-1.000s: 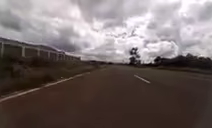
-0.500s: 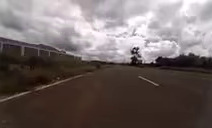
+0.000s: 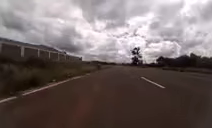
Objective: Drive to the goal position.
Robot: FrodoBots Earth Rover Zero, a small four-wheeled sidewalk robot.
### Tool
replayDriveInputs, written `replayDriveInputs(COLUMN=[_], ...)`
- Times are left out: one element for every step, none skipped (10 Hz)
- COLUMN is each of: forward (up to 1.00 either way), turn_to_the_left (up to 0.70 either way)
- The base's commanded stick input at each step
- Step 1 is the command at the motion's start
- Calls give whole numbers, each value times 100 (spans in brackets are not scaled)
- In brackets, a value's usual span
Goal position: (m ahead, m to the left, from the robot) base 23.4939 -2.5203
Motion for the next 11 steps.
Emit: replayDriveInputs(forward=[100,100,100,100,100,100,100,100,100,100,100], turn_to_the_left=[0,0,0,0,0,0,0,0,0,0,-3])
